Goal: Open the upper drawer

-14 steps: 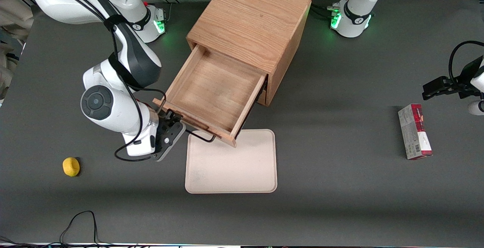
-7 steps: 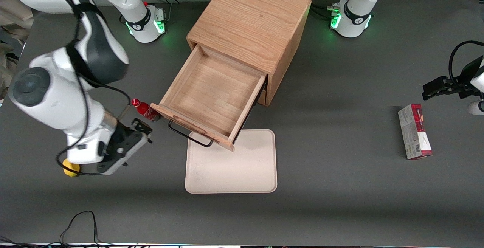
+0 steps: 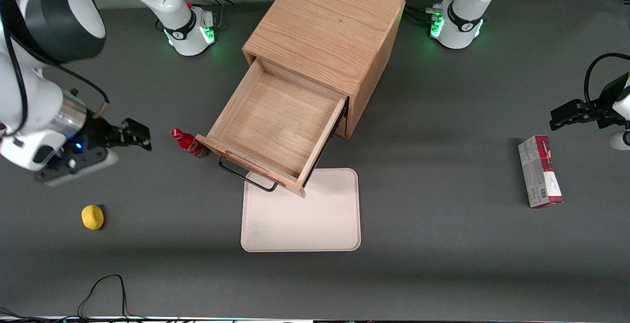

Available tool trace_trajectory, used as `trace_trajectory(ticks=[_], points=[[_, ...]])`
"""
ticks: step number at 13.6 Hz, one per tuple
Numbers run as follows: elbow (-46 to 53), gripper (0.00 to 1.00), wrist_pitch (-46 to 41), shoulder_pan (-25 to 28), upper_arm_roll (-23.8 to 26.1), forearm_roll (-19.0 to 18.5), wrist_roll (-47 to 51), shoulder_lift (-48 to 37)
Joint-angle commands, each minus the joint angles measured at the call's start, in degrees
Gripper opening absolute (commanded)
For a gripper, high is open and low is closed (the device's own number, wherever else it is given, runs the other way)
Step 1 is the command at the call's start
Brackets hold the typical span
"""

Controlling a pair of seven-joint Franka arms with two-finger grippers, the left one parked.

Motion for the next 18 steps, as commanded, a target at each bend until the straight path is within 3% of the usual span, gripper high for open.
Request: trace_trajectory(ticks=[1,6,18], points=[[-14.23,1.00,1.76,0.31,-6.89,3.60,2.84,-12.11],[-17.24,1.00,-2.80,0.93,-7.96,2.29,10.56,-16.00],[-14.78,1.00,-3.78,2.16,-3.57,-0.62,17.41,-17.32]])
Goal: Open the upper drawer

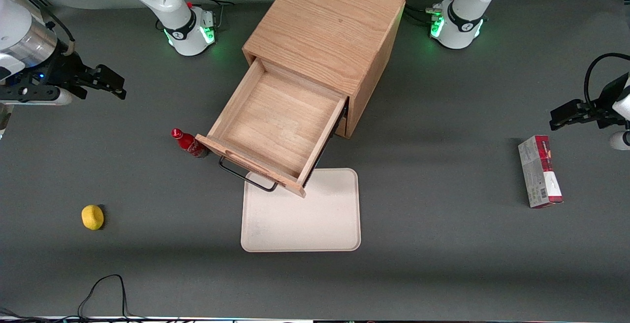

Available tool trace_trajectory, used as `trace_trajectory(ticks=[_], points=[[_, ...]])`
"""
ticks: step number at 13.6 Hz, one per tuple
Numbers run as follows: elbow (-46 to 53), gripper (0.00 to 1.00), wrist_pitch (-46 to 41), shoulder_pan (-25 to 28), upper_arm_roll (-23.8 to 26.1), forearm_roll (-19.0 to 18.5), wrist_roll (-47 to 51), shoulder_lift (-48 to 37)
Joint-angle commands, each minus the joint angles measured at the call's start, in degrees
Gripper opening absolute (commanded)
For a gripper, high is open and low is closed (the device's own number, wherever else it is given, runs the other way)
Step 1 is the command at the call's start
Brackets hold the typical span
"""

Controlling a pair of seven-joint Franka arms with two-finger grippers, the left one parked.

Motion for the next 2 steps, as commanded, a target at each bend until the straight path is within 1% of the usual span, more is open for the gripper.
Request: trace_trajectory(ticks=[1,2], points=[[1.31,1.00,-0.98,0.29,0.84,-1.25,4.52,0.21],[1.31,1.00,-1.59,0.29,0.75,-1.25,4.80,0.21]])
